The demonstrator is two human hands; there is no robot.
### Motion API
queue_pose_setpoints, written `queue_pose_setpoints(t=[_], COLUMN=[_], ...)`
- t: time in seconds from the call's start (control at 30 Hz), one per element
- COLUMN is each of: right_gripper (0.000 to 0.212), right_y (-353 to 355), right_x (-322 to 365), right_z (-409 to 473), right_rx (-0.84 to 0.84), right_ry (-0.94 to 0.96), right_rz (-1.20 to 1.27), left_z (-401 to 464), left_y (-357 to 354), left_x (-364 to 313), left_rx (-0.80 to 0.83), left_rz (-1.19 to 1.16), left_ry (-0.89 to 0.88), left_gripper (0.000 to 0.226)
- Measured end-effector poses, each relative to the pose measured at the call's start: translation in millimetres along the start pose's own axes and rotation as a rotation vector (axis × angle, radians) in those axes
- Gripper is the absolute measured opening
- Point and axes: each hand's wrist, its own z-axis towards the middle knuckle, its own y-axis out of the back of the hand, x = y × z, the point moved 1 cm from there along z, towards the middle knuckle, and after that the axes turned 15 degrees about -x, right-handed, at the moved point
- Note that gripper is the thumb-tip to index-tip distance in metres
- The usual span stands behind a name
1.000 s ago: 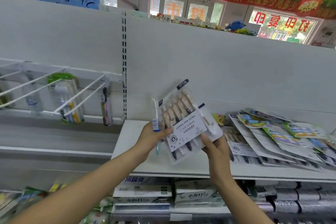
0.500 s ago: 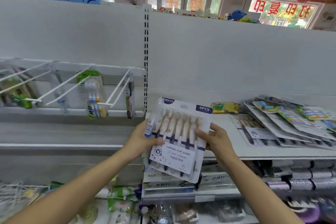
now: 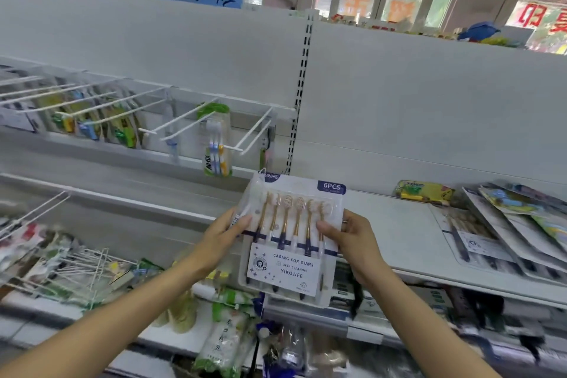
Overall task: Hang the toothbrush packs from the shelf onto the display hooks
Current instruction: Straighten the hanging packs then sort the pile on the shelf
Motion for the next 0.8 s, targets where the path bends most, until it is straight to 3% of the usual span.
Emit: queue_pose_setpoints(t=[0.2,0.33,0.47,0.5,0.63,0.8], right_gripper=[0.015,0.016,0.017,0.018,0.018,0.015], right_y=[-41,-80,-129,-143,-212,-309], right_x=[0,5,3,2,-3,0], right_z=[-17,-24,-32,-34,-49,-73], right_rx=[0.072,0.101,0.117,0.116,0.131,0.138], right_ry=[0.046,0.088,0.089,0.089,0.095,0.105], right_rz=[-0.032,-0.056,-0.060,-0.063,-0.073,-0.106], left_z=[-12,-8,-2,-1,5,20], left_y=[58,109,169,185,262,362], left_x=[5,8,20,25,34,41], left_rx=[-0.122,-0.201,-0.220,-0.226,-0.253,-0.285], left_rz=[0.014,0.011,0.041,0.046,0.098,0.083], left_ry=[0.009,-0.001,-0.015,-0.015,-0.050,-0.058], left_gripper=[0.048,0.069,0.026,0.024,0.053,0.028])
